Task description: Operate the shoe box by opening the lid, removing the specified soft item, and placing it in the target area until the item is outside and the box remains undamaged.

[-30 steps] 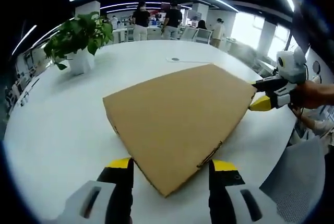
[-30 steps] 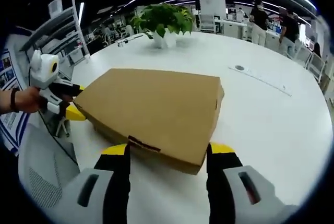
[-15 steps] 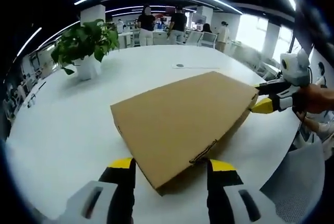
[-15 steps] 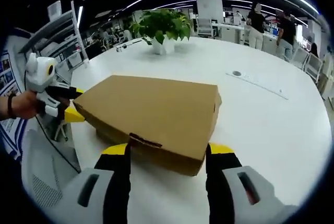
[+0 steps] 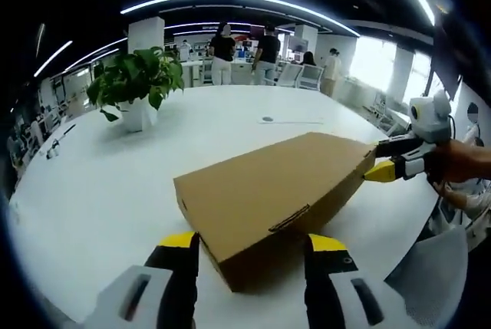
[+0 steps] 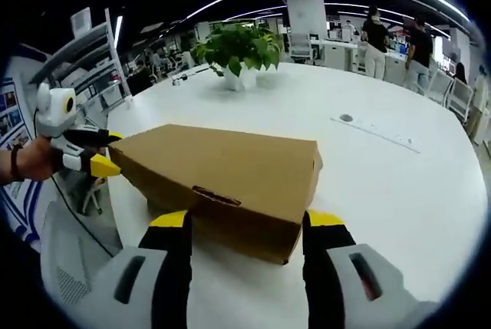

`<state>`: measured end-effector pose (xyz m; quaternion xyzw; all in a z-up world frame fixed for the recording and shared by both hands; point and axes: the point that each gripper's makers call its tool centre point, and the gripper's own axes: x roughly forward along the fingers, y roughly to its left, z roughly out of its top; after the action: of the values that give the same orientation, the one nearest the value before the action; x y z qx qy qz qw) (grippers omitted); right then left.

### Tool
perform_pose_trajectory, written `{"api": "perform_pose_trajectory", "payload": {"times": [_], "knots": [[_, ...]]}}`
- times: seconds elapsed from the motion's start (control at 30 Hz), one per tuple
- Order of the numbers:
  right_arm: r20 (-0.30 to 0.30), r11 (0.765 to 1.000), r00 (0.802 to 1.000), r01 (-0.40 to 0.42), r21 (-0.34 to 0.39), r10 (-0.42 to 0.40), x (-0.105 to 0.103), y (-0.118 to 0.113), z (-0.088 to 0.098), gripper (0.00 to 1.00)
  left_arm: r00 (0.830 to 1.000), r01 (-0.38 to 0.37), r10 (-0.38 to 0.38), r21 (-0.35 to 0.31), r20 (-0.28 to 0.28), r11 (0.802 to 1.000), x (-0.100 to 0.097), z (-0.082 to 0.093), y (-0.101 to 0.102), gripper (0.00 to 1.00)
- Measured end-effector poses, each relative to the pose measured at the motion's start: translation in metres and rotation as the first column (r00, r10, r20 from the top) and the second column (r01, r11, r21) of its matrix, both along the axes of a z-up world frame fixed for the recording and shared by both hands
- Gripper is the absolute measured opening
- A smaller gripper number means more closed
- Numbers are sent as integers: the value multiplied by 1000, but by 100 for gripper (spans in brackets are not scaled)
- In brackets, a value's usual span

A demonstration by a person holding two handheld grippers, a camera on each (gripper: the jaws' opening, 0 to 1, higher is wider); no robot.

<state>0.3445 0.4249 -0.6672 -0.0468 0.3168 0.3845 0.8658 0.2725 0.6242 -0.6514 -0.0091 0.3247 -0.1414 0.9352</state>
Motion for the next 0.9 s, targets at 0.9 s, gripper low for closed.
{"api": "perform_pose_trajectory", "payload": {"times": [0.9], "knots": [[69,993,997,32,116,-40,48,13,80,53,990,11,-30,139,135,990,32,44,13,50]]}}
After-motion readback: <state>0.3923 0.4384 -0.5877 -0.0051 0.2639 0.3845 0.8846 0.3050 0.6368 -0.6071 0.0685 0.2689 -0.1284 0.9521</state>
